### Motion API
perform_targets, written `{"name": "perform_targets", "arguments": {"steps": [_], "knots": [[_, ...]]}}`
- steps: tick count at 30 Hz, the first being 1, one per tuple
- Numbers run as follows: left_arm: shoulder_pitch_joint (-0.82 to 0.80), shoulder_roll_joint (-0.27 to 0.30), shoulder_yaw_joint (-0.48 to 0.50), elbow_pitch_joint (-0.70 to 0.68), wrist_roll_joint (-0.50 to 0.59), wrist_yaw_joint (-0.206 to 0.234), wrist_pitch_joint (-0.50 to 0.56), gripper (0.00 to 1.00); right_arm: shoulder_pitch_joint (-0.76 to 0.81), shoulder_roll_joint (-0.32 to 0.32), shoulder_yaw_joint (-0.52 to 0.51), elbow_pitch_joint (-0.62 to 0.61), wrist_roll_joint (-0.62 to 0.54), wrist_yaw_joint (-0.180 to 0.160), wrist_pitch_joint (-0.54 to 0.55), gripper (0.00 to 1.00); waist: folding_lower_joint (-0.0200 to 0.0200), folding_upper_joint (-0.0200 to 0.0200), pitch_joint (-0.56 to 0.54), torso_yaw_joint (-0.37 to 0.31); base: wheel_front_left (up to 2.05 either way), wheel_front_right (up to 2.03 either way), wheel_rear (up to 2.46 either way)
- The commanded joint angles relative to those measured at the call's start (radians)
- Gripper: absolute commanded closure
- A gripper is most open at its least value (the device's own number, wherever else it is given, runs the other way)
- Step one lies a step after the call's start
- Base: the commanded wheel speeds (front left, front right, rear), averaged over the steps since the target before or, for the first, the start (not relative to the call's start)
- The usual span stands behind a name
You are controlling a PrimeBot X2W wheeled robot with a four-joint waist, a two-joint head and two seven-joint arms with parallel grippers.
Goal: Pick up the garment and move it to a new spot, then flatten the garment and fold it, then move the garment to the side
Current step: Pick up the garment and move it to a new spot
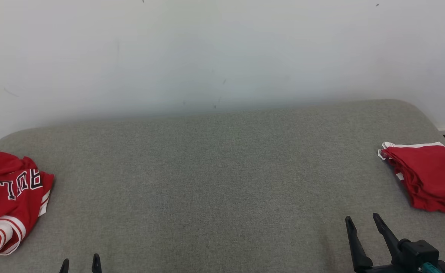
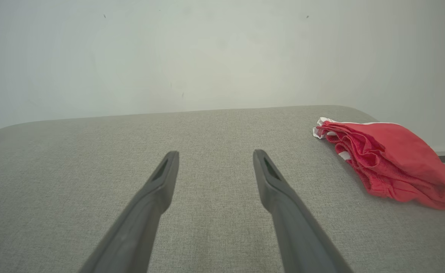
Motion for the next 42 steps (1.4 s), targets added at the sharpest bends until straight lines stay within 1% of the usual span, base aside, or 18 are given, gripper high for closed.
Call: {"name": "perform_targets", "arguments": {"steps": [1,16,23,26,33,42], "knots": [[-0.009,-0.002,-0.002,0.002,0.001,-0.001,-0.003,0.00,0.013,0.000,-0.002,-0.002,-0.003,-0.003,-0.001,0.00,0.0000,0.0000,0.002,0.001,0.00,0.00,0.00],[-0.021,-0.002,-0.004,-0.005,0.016,-0.001,-0.003,0.00,0.014,0.005,0.001,0.006,0.003,-0.003,-0.005,0.00,0.0000,0.0000,0.008,0.002,0.00,0.00,0.00],[-0.028,-0.002,-0.014,0.000,0.016,-0.001,-0.003,0.00,0.013,0.007,0.002,0.009,0.003,-0.003,-0.008,0.00,0.0000,0.0000,0.006,0.034,0.00,0.00,0.00],[-0.028,-0.002,-0.015,0.001,0.019,-0.001,-0.003,0.00,0.017,0.008,0.006,0.011,0.006,-0.003,-0.009,0.00,0.0000,0.0000,0.006,0.063,0.00,0.00,0.00],[-0.011,0.004,-0.009,-0.002,0.024,-0.001,-0.003,0.00,0.009,0.013,0.031,0.020,0.007,-0.003,-0.011,0.00,0.0000,0.0000,0.005,0.155,0.00,0.00,0.00],[0.008,0.015,-0.003,-0.004,0.021,-0.001,-0.003,0.00,0.003,0.025,0.058,0.035,0.018,-0.003,-0.015,0.00,0.0000,0.0000,-0.002,0.307,0.00,0.00,0.00]]}}
